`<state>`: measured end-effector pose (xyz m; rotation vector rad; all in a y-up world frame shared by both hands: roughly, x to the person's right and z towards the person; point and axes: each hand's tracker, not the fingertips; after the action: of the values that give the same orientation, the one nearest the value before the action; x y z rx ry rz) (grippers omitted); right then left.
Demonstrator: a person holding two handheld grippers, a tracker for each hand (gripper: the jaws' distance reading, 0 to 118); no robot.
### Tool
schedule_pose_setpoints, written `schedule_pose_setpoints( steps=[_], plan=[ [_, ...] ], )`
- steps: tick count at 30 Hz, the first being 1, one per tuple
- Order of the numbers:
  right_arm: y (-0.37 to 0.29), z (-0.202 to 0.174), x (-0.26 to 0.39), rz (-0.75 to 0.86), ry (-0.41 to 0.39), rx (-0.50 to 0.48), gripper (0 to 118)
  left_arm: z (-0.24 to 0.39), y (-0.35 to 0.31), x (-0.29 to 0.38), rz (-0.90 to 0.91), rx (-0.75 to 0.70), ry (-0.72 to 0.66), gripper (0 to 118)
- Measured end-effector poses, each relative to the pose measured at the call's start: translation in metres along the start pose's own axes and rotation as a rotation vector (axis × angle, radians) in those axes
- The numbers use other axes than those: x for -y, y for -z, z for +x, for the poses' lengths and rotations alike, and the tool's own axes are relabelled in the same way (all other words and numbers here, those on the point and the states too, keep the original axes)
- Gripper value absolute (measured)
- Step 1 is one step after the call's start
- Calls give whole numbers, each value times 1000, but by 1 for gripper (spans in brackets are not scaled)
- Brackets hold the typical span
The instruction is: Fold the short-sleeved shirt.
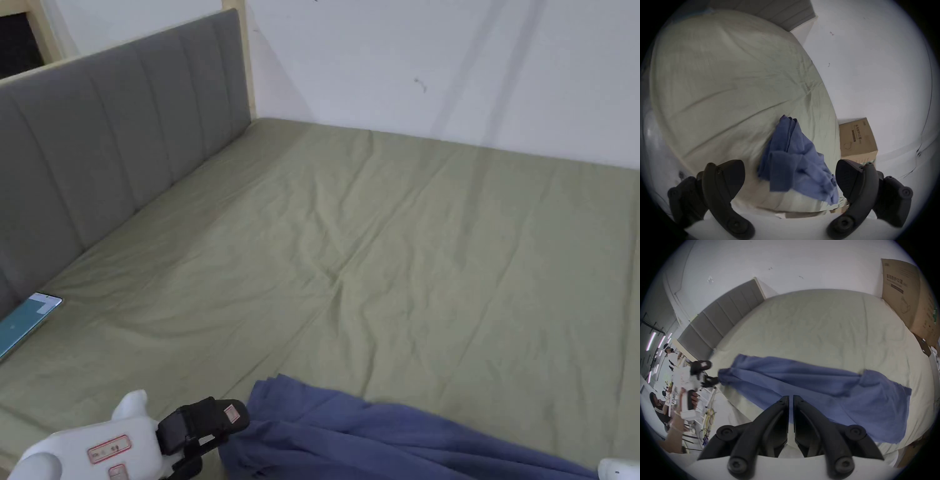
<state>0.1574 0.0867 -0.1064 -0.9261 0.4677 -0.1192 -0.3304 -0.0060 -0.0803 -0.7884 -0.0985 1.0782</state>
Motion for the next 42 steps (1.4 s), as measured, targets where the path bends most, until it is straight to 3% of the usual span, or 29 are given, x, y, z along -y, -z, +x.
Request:
schedule_pose_setpoints(
  steps=[4, 7, 8, 9, 10, 11, 12, 13, 15, 16, 21, 24, 27, 29, 32, 37, 41, 42],
  plan=[
    [-3, -17, -15, 10, -23, -53, 6, -23, 46, -16, -90, 57, -78, 115],
    [-7, -23, -19, 75, -74, -84, 6, 11, 59, 8, -78, 103, -112, 116],
    [-7, -24, -19, 77, -90, -79, 6, 15, 61, 7, -78, 116, -127, 114],
    [-7, -27, -20, 70, -117, -63, 6, -19, 67, -18, -83, 117, -148, 107],
    [-8, -34, -21, 58, -153, -54, 6, -22, 69, -25, -85, 92, -148, 72],
    [-6, -34, -21, 35, -166, -35, 6, -26, 70, -31, -78, 27, -151, 19],
    [-5, -34, -19, 38, -168, -28, 6, -33, 76, -38, -73, -65, -155, 8],
    [-6, -32, -18, 50, -160, -42, 6, -33, 90, -26, -74, -122, -187, 8],
    [-7, -27, -17, 60, -125, -57, 6, -40, 88, -26, -75, 70, -304, 8],
    [-10, -24, -16, 76, -99, -68, 6, -36, 84, -27, -68, 35, -294, 8],
    [-25, -8, -8, 112, -85, -75, 6, 24, 74, -10, -100, -123, -74, 8],
    [-39, 6, -1, 156, -62, -83, 6, 71, 66, 5, -91, -45, -4, 8],
    [-59, 15, 9, 236, -94, -77, 6, 129, 58, 12, -98, 10, 108, 8],
    [-72, 20, 17, 281, -143, -54, 6, 167, 59, 21, -125, 22, 259, 8],
    [-86, 32, 29, 288, -146, -7, 6, 227, 80, 65, -197, 64, 398, 8],
    [-109, 72, 51, 317, -29, 57, 6, 276, 146, 143, -420, 152, 555, 8],
    [-126, 106, 68, 307, 56, 134, 6, 280, 216, 215, -547, 98, 615, 9],
    [-128, 114, 72, 303, 79, 143, 6, 278, 233, 232, -570, 76, 641, 13]
  ],
)
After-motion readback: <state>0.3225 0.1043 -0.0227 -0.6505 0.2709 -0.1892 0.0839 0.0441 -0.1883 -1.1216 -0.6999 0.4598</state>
